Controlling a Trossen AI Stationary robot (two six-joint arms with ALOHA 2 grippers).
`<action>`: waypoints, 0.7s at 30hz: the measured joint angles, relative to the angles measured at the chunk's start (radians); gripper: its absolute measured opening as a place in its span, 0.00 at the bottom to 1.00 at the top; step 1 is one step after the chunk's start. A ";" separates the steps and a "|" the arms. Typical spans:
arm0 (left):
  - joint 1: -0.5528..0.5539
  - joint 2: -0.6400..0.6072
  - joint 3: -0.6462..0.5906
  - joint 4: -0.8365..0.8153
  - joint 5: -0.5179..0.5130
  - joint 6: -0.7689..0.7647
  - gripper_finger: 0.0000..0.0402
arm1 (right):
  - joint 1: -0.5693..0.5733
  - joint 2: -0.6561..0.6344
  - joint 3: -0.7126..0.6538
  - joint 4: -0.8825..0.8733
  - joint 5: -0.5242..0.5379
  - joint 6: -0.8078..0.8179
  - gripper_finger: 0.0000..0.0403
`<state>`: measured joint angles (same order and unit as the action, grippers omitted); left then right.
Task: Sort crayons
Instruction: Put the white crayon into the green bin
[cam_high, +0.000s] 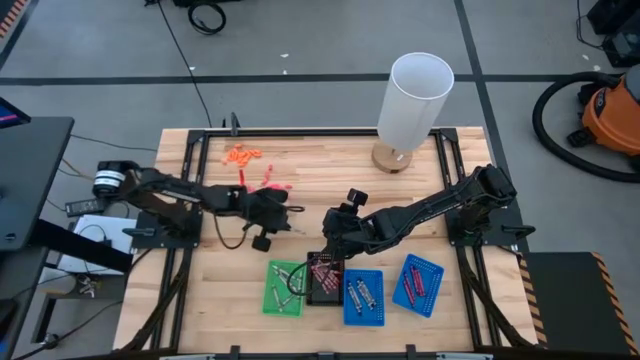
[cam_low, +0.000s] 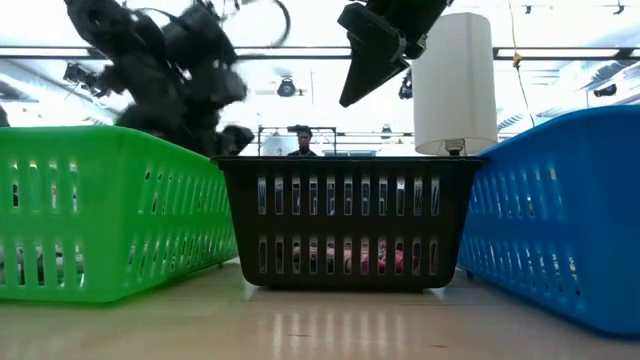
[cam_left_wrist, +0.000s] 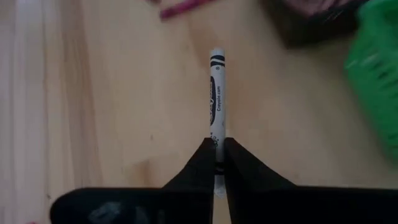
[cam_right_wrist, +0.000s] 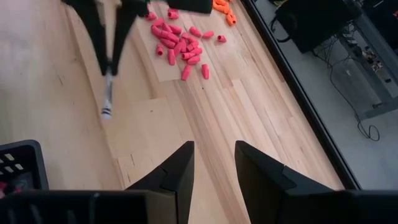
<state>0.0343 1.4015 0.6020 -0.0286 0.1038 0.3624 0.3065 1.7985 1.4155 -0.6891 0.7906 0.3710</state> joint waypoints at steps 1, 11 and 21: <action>-0.012 -0.022 0.000 -0.009 0.000 -0.001 0.03 | 0.000 0.000 0.000 0.000 0.000 0.000 0.31; -0.216 -0.178 0.002 -0.016 0.069 -0.037 0.03 | 0.000 0.000 0.000 -0.030 -0.001 0.003 0.31; -0.438 -0.089 0.002 0.138 0.117 -0.091 0.03 | 0.000 0.000 0.000 -0.031 -0.001 0.004 0.31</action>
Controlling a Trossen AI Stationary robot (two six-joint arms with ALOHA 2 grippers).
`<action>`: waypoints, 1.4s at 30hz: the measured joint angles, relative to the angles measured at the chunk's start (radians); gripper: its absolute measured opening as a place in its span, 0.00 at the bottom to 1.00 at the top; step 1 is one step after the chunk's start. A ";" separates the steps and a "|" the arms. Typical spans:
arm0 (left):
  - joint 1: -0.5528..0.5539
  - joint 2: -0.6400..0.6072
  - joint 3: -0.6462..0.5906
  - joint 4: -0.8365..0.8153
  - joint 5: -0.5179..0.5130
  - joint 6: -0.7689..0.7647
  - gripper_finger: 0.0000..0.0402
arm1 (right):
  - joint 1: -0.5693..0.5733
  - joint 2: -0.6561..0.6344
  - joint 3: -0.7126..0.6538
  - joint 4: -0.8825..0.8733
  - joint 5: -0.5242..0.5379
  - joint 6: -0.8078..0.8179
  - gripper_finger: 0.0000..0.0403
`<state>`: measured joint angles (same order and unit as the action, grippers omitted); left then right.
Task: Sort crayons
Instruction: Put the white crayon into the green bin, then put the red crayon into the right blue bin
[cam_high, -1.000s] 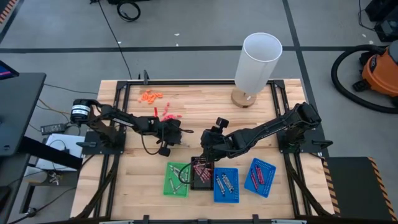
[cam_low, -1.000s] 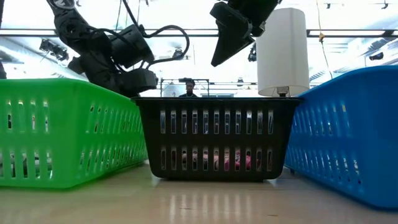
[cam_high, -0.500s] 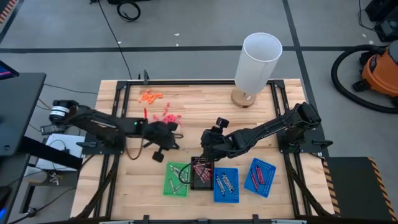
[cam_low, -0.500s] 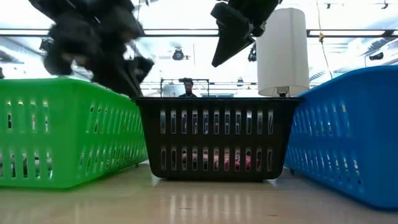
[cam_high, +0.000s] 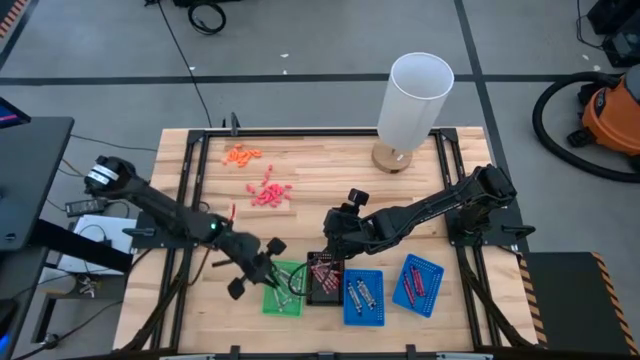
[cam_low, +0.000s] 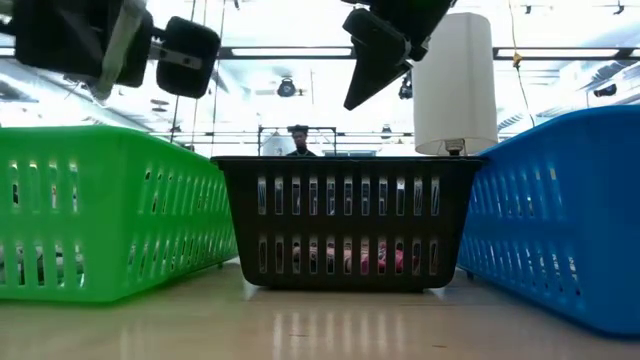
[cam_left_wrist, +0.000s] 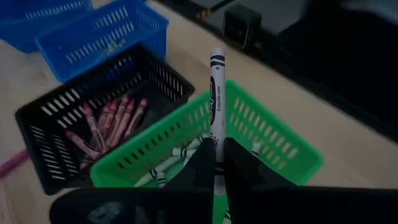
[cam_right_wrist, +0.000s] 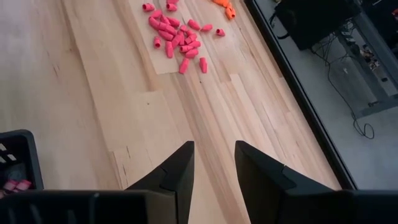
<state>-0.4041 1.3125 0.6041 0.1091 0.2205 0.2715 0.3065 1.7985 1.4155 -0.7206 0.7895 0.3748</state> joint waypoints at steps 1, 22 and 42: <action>-0.018 0.023 0.000 0.013 -0.034 -0.006 0.03 | 0.000 0.000 0.000 0.003 0.000 0.000 0.31; -0.077 0.254 0.091 0.007 -0.129 -0.175 0.16 | 0.000 0.000 0.000 0.009 -0.010 -0.015 0.31; -0.060 -0.028 0.033 -0.119 -0.258 -0.077 0.31 | -0.038 -0.002 -0.121 -0.168 -0.156 0.133 0.29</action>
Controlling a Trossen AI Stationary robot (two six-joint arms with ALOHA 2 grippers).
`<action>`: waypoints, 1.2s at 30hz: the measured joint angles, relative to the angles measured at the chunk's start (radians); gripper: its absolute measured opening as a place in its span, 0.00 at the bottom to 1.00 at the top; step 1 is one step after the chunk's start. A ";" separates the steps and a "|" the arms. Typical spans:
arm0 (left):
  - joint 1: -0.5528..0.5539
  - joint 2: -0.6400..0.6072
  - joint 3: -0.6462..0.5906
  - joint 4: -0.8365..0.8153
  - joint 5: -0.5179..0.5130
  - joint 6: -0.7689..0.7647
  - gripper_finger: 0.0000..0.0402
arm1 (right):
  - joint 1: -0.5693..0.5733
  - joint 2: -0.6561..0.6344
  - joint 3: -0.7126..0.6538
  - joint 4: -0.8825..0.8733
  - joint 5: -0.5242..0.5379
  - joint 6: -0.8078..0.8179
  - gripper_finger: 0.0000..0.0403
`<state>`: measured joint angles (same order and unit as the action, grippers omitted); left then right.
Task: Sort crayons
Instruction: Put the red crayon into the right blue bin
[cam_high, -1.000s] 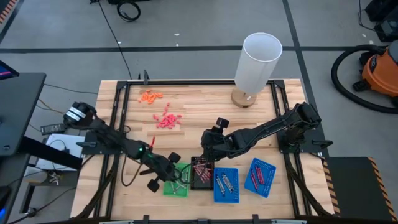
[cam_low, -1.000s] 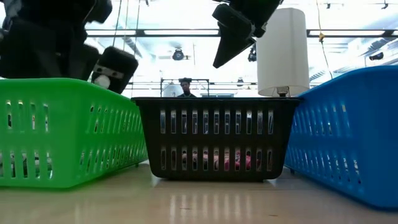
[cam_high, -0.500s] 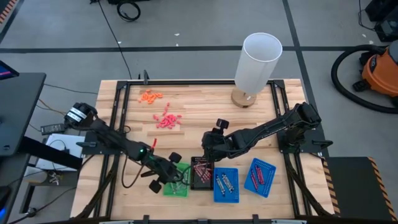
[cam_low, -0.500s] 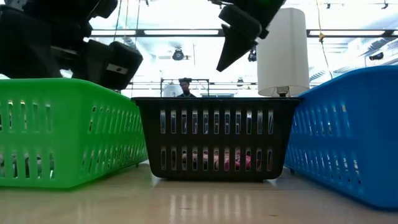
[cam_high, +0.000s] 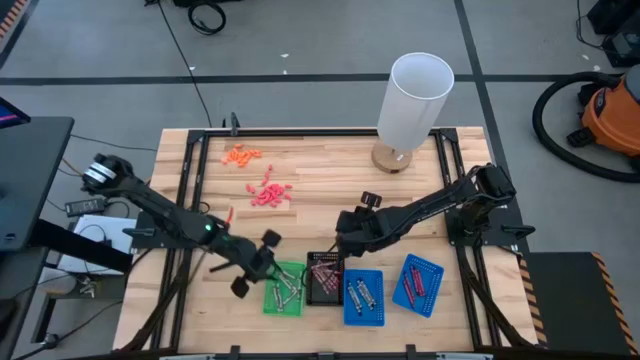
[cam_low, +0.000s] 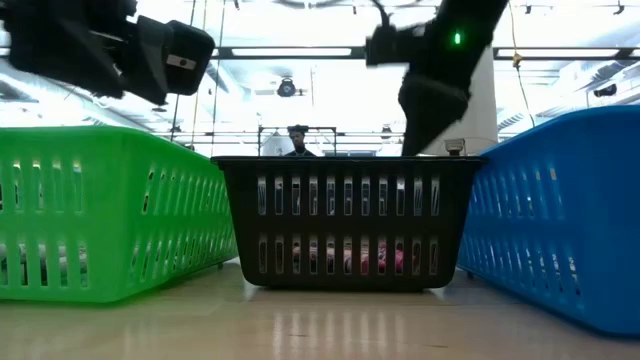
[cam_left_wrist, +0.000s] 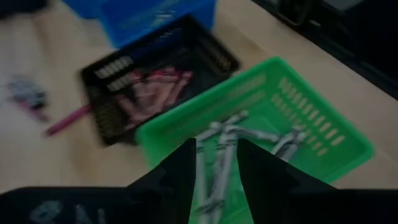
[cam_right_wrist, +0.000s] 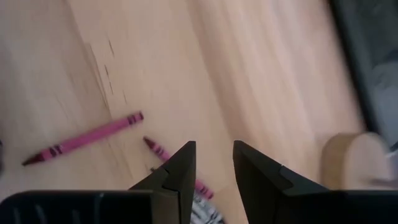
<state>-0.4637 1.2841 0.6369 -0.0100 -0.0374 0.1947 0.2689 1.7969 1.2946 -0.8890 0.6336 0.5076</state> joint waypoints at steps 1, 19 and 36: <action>0.007 -0.029 -0.014 -0.004 -0.006 0.000 0.31 | -0.011 0.000 -0.018 0.012 -0.026 0.004 0.28; 0.093 -0.234 -0.185 0.022 -0.092 0.068 0.29 | -0.219 0.016 -0.062 0.225 -0.525 -0.297 0.34; 0.193 -0.231 -0.228 0.095 -0.095 0.107 0.29 | -0.188 0.197 0.179 0.048 -0.632 0.268 0.35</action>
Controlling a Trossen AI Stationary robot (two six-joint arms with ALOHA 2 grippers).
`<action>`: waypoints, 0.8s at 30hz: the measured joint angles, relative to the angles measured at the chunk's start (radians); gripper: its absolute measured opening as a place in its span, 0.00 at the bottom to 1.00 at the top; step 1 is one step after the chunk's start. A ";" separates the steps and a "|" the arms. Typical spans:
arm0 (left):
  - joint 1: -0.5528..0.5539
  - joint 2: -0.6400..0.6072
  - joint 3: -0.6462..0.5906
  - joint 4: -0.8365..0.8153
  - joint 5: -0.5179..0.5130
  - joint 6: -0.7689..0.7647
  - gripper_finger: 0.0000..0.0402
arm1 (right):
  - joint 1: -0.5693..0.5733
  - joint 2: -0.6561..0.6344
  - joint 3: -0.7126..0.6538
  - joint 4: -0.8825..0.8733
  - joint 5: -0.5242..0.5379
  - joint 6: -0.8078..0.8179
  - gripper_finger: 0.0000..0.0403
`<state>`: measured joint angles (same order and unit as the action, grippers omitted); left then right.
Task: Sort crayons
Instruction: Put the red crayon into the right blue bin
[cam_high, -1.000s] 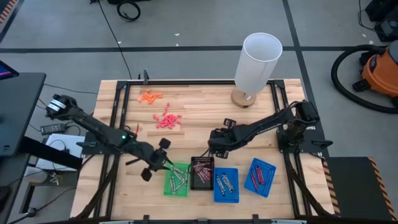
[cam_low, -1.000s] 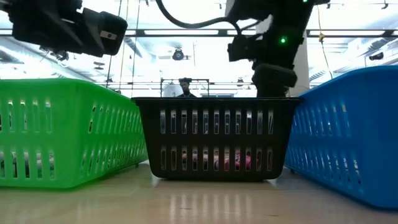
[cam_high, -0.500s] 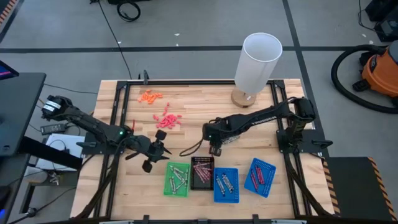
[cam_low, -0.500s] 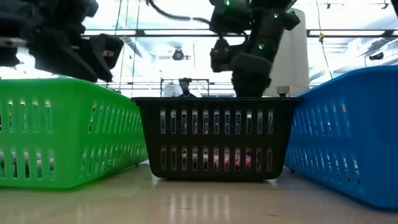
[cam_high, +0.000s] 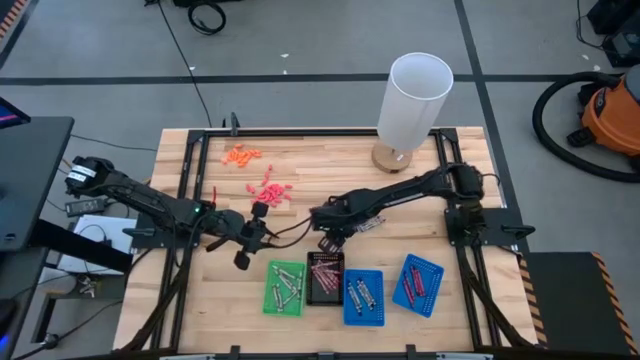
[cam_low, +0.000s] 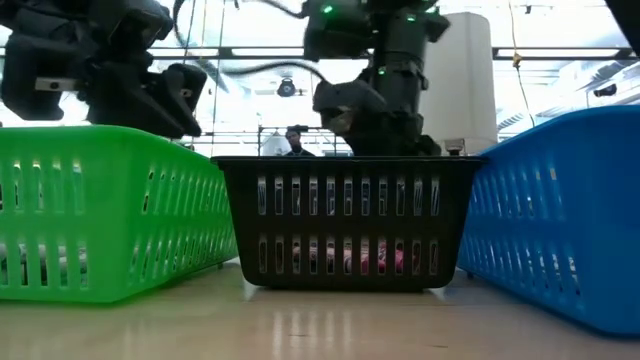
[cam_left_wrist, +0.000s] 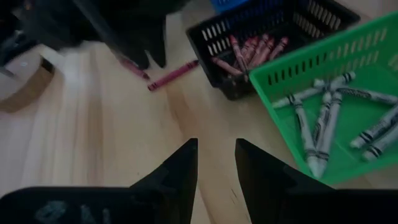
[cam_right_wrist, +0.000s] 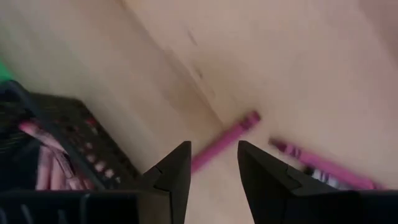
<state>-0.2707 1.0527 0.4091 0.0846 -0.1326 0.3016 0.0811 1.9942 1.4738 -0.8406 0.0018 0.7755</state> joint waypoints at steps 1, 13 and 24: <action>0.000 0.000 0.000 0.007 0.000 0.002 0.29 | -0.002 0.027 0.037 -0.045 -0.017 0.003 0.35; 0.000 0.000 0.000 0.003 0.001 0.016 0.29 | -0.037 0.148 0.229 -0.233 -0.064 0.010 0.37; -0.044 0.001 0.000 -0.114 0.004 -0.018 0.29 | -0.034 0.149 0.173 -0.213 -0.062 0.188 0.39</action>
<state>-0.3150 1.0534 0.4095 -0.0296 -0.1291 0.2840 0.0469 2.1429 1.6468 -1.0536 -0.0598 0.9632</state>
